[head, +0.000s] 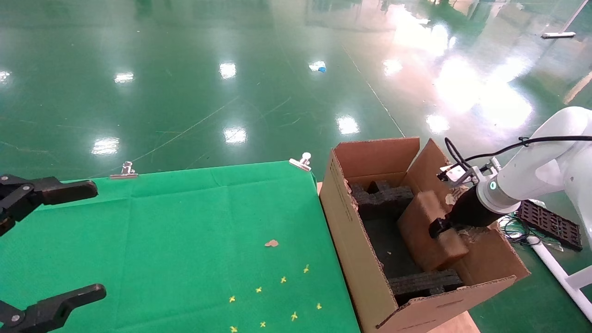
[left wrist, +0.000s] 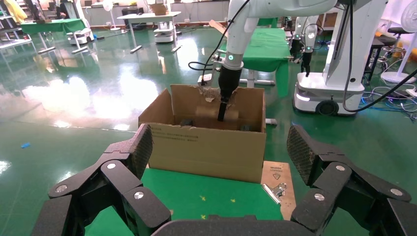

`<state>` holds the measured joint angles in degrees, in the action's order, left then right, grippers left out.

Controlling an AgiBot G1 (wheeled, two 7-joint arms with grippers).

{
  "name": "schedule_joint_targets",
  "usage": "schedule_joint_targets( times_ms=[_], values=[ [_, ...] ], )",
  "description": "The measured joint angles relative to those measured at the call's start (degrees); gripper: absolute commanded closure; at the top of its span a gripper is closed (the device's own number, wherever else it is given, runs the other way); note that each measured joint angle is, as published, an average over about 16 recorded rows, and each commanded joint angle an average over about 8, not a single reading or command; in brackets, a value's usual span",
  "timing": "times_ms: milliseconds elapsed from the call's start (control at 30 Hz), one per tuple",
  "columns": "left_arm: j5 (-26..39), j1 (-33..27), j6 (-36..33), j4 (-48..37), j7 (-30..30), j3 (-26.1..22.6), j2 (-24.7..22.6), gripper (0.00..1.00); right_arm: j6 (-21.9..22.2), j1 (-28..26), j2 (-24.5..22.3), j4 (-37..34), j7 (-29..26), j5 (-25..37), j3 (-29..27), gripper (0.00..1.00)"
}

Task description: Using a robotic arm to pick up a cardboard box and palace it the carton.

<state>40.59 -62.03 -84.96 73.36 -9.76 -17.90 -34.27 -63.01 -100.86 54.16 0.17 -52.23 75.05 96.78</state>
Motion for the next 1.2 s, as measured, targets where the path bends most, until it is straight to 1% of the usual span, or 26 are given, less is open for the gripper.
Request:
schedule_joint_targets(
  times_ms=[200,400,633,933,1067,1200],
  values=[
    [-0.01,0.0,0.01,0.0,0.01,-0.01,0.01,0.0,0.25,-0.91,0.03,0.43,1.05,-0.21,-0.15,0.0],
    [-0.02,-0.01,0.01,0.0,0.01,-0.03,0.01,0.0,0.56,-3.73,-0.26,1.71,4.2,-1.19,-0.9,0.0],
    [-0.03,-0.01,0.02,0.0,0.02,-0.04,0.02,0.0,0.67,-10.25,-1.53,4.2,10.71,-3.56,-2.77,0.0],
    [-0.04,-0.01,0.03,0.0,0.03,-0.06,0.03,0.0,1.82,-18.79,-5.13,8.9,21.13,-8.48,-6.79,0.0],
    [-0.05,-0.01,0.04,-0.01,0.04,-0.06,0.03,0.0,2.62,-20.78,-6.56,10.77,24.35,-10.29,-8.32,0.0],
    [-0.06,-0.01,0.04,-0.02,0.04,-0.07,0.03,0.0,3.17,-20.84,-7.78,12.99,26.61,-11.89,-10.38,0.0]
  ],
)
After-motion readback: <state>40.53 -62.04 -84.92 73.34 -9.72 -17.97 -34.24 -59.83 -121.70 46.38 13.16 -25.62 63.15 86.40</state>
